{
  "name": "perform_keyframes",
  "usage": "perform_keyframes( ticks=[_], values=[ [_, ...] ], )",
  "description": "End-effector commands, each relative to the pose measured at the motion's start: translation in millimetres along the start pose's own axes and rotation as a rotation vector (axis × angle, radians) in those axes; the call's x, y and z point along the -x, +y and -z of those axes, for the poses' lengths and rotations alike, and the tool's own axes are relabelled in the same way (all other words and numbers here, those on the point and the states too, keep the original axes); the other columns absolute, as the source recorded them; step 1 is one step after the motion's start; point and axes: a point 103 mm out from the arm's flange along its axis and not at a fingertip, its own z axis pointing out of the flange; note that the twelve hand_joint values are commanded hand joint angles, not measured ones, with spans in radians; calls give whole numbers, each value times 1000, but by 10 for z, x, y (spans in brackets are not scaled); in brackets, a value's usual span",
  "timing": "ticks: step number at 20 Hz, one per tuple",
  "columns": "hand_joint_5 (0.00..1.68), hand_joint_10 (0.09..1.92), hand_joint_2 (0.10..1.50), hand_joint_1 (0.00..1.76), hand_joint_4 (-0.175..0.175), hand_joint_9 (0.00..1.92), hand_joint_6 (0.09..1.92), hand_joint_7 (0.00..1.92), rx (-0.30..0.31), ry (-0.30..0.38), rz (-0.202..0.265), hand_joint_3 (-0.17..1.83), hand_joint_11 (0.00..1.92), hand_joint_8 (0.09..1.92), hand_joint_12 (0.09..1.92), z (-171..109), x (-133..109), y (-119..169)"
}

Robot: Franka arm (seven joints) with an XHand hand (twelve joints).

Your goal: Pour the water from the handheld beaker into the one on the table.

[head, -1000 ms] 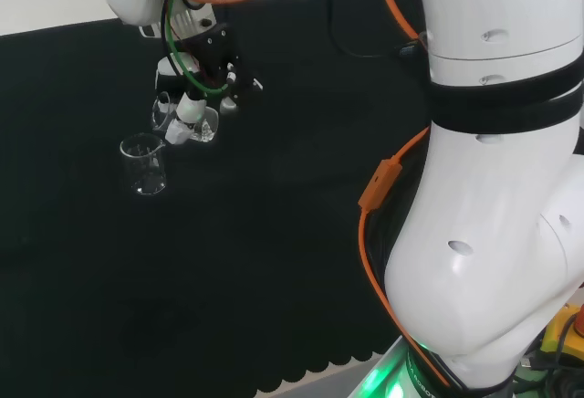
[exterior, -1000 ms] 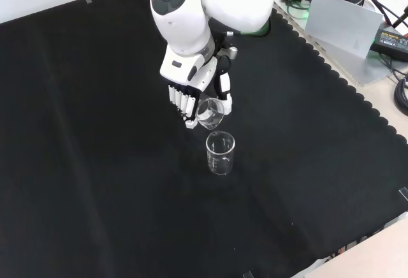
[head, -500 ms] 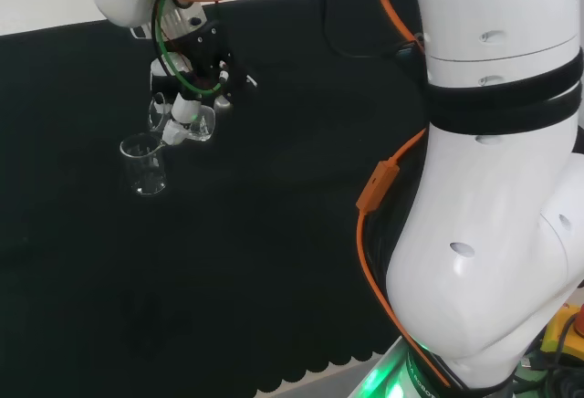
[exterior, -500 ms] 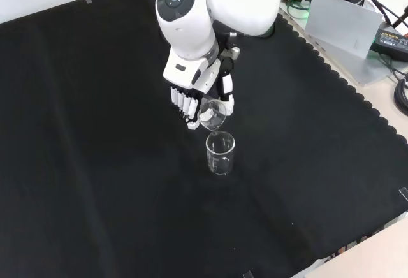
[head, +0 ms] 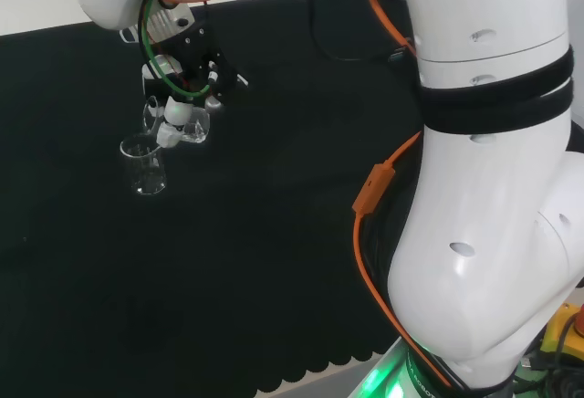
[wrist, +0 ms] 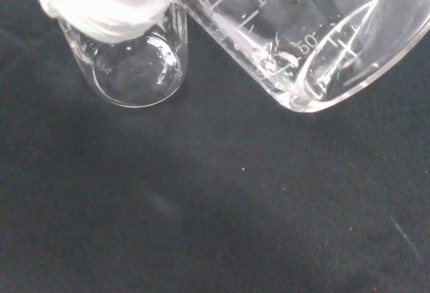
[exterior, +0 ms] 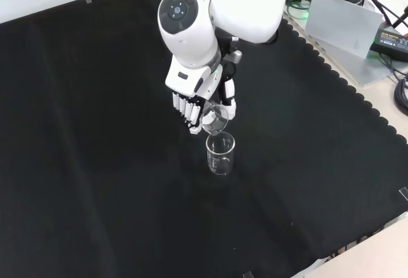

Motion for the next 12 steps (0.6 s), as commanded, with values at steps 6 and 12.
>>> perform_keyframes(
  ticks=[6,12],
  values=[
    [1259,719,1064,1305,-175,1457,555,1319,-73,-53,-18,-175,1044,520,923,19,-65,33],
    [1259,720,1064,1305,-175,1456,555,1319,-91,-81,-31,-175,1042,520,922,30,-63,7]
  ],
)
